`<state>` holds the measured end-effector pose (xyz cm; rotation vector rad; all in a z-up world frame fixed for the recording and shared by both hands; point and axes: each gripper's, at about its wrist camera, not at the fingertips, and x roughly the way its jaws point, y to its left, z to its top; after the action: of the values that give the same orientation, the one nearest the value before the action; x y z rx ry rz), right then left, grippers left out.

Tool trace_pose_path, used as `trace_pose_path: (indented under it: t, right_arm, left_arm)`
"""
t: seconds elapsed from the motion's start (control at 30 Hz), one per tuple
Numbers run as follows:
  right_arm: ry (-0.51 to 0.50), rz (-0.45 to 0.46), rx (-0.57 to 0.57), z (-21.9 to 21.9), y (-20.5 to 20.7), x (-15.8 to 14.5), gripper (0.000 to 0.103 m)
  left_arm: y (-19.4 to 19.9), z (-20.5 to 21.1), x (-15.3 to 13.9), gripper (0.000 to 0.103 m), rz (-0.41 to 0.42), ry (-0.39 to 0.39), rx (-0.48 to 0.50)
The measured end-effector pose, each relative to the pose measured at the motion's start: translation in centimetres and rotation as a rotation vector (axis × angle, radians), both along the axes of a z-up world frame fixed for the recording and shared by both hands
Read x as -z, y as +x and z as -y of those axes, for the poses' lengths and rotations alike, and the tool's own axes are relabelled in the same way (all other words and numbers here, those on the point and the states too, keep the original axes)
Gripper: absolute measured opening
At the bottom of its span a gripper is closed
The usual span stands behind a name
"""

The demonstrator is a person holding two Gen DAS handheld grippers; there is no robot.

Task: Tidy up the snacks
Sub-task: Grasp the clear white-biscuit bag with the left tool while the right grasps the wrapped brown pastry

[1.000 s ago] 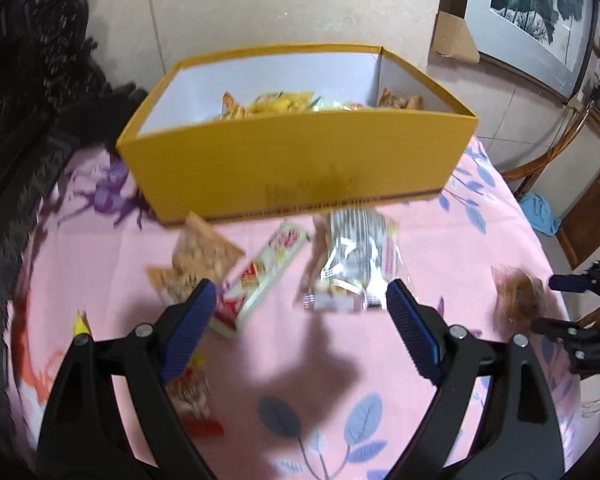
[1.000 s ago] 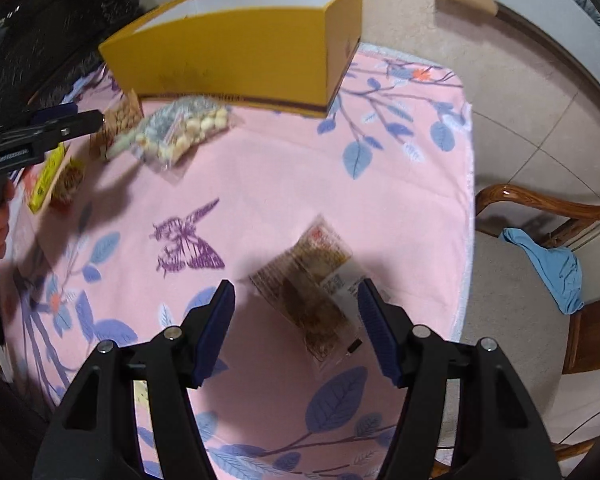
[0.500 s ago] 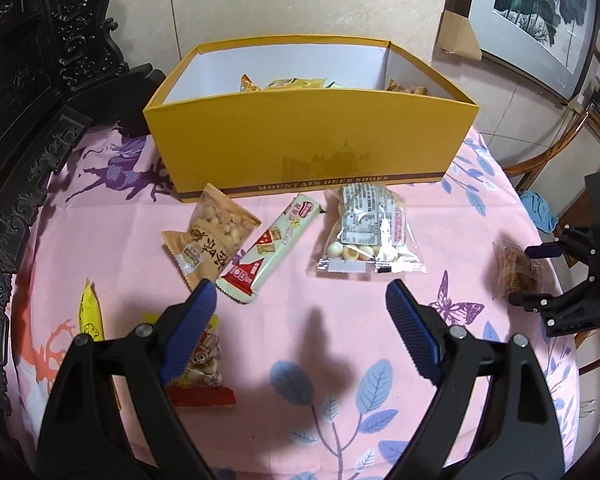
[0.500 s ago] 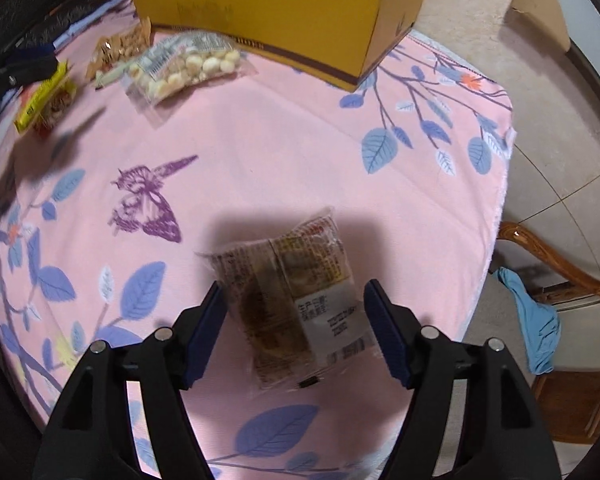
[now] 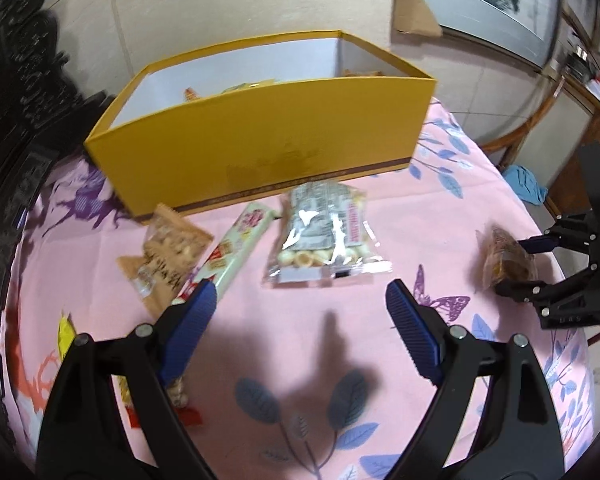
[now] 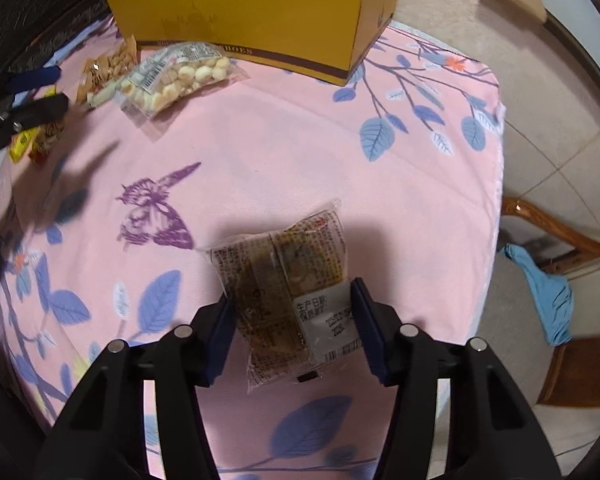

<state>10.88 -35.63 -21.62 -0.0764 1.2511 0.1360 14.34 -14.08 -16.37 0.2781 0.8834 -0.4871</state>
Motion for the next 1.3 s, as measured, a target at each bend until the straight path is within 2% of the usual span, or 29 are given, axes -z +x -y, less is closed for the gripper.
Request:
trace_pose_path:
  t: [0.13,0.33,0.5,0.77,0.83,0.93,1.03,1.17,1.23,1.3]
  right_arm:
    - [0.037,0.028,0.071,-1.0,-0.8,-0.1,0.056]
    - [0.084,0.052,0.173,-1.7,-1.5,-0.2,0.056]
    - [0.075,0.06,0.183,-1.9,-1.4,0.0,0.057]
    - [0.079,0.062,0.187,-1.8,-1.3,0.1,0.058]
    - [0.079,0.061,0.19,-1.8,-1.3,0.1,0.058]
    - [0.083,0.062,0.191,-1.8,-1.3,0.1,0.058]
    - [0.08,0.062,0.189,-1.8,-1.3,0.1,0.059]
    - [0.085,0.061,0.193,-1.8,-1.3,0.1,0.059]
    - [0.094,0.06,0.2,-1.6,-1.3,0.1,0.058]
    - [0.1,0.06,0.203,-1.5,-1.3,0.2,0.058]
  left_arm:
    - [1.0,1.7,0.4,0.089,0.016,0.0,0.031]
    - [3.4,4.8,1.9,0.089,-0.006,-0.006,0.048]
    - [4.8,6.7,3.4,0.089,-0.035,0.002,0.045]
    - [4.8,8.2,4.1,0.09,0.013,0.05,0.067]
    - [5.4,8.0,4.8,0.09,0.012,0.083,0.04]
    - [6.4,7.1,4.9,0.09,-0.058,0.014,0.007]
    - [6.6,7.5,5.2,0.09,-0.035,0.046,0.034]
    - [6.9,7.9,6.0,0.09,-0.045,0.059,0.04]
    - [6.8,7.7,5.9,0.074,-0.036,0.061,0.026]
    - [7.0,7.4,5.8,0.066,-0.05,0.04,0.012]
